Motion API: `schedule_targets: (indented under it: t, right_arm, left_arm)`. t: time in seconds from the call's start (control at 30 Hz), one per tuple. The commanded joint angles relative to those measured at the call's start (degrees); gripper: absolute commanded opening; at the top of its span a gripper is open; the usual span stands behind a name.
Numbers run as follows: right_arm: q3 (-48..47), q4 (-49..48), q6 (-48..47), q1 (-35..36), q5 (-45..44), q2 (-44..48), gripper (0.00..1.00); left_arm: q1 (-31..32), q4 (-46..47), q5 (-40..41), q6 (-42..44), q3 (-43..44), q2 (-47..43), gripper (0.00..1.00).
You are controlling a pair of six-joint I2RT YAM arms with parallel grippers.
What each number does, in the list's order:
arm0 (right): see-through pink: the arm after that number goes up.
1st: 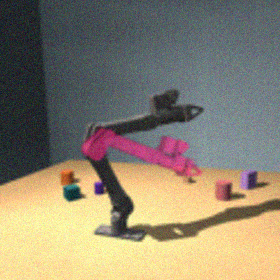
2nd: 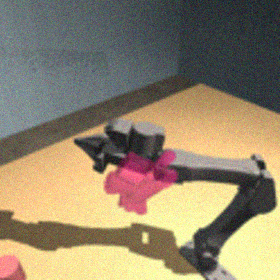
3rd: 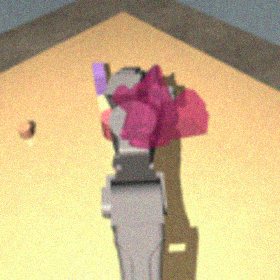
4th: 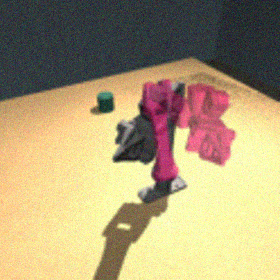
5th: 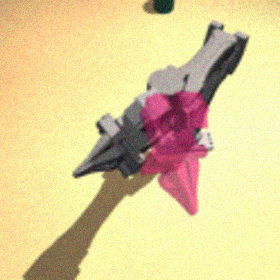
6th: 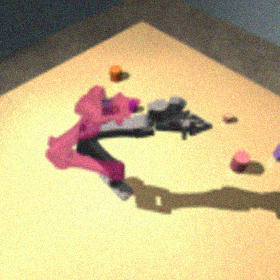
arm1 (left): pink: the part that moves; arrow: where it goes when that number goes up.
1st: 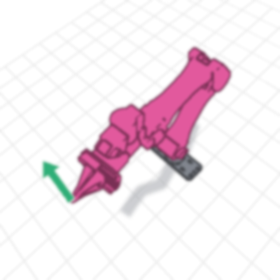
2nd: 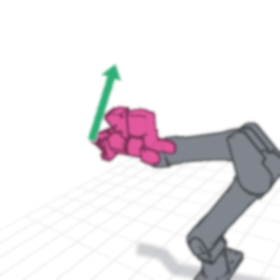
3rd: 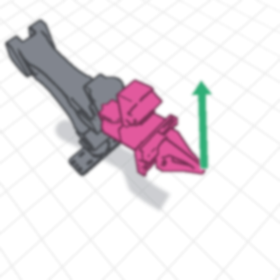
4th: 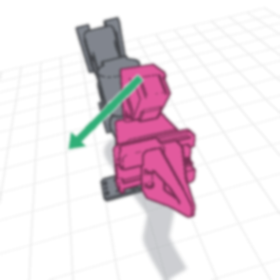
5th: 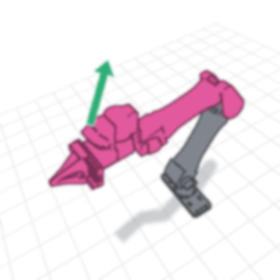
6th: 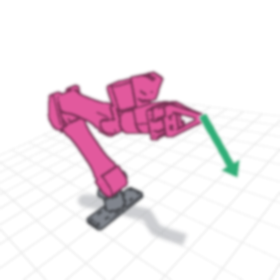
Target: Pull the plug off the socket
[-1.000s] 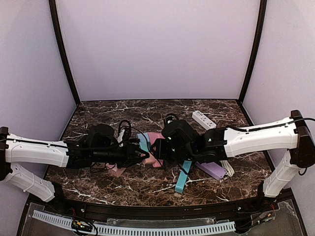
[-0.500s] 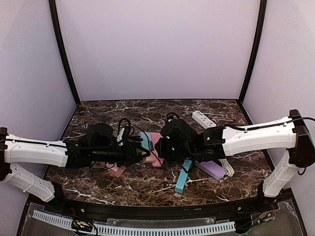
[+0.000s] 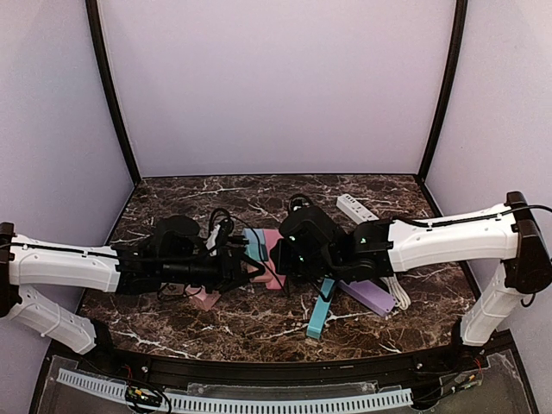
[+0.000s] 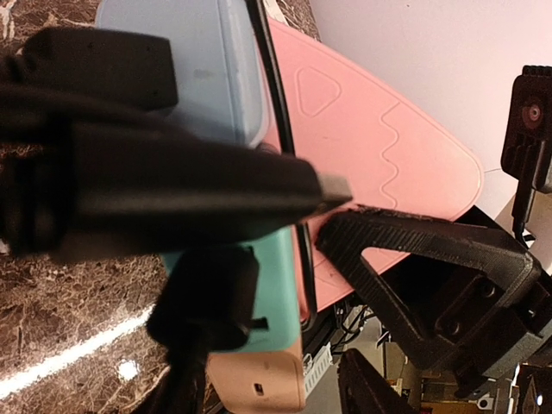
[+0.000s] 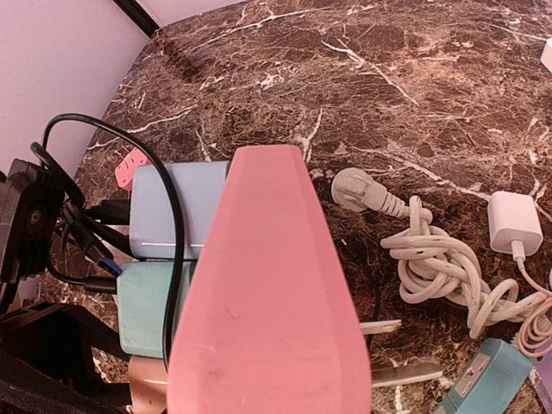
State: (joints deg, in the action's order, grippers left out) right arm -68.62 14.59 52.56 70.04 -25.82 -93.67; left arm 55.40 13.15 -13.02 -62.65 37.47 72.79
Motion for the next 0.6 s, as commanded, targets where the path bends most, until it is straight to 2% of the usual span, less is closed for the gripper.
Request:
schedule_targets:
  t: [0.0, 0.27, 0.57]
  right_arm:
    - [-1.91, -6.91, -0.79, -0.44, -1.22, 1.24, 0.0]
    - [0.35, -11.04, -2.52, -0.35, 0.28, 2.42, 0.0]
    - [2.31, -11.69, -2.38, -0.42, -1.03, 4.01, 0.0]
  left_arm:
    - [0.01, -1.39, 0.49, 0.35, 1.0, 0.33, 0.51]
    - [0.02, -1.93, 2.8, 0.2, 0.52, 0.33, 0.39]
    - [0.0, -2.09, 3.98, -0.02, -0.78, -0.48, 0.11]
